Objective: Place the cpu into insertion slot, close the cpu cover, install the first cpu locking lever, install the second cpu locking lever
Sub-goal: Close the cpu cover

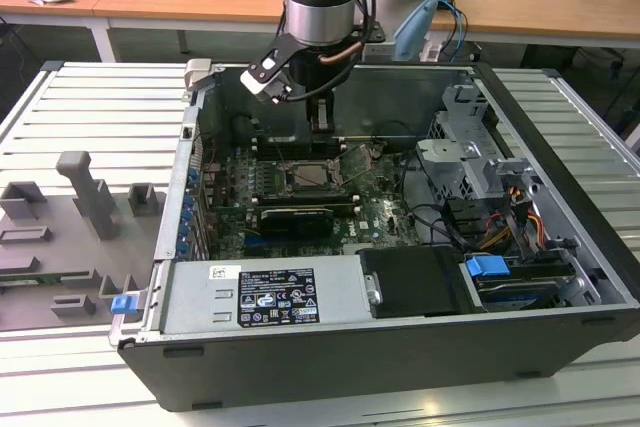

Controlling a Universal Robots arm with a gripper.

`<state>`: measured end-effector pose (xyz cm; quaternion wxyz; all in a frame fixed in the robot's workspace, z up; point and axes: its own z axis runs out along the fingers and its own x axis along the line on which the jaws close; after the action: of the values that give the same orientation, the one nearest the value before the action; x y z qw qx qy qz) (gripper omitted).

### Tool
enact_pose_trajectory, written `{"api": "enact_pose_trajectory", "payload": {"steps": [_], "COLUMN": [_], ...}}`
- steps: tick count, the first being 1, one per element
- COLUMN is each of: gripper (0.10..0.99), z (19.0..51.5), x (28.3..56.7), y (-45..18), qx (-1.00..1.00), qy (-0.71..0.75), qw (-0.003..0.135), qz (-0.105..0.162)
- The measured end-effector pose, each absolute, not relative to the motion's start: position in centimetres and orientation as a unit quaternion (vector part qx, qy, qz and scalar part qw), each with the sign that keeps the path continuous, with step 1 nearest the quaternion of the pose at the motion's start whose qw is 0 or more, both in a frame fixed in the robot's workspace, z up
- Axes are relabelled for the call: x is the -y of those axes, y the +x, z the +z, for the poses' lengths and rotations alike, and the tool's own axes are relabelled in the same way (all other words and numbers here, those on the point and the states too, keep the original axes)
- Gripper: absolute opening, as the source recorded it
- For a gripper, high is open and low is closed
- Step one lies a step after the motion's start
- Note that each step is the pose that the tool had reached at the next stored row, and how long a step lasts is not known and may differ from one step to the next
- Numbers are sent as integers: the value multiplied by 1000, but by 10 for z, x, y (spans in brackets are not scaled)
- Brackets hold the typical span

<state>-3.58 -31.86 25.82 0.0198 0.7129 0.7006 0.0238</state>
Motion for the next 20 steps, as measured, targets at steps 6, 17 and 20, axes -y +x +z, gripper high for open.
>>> {"api": "enact_pose_trajectory", "payload": {"steps": [6, 17, 20], "gripper": [106, 106, 106], "z": [258, 258, 258], "x": [318, 318, 318], "y": [-34, -29, -3], "qx": [-701, -701, -701], "qy": [713, 713, 713], "qw": [20, 22, 17], "qz": [23, 20, 15]}}
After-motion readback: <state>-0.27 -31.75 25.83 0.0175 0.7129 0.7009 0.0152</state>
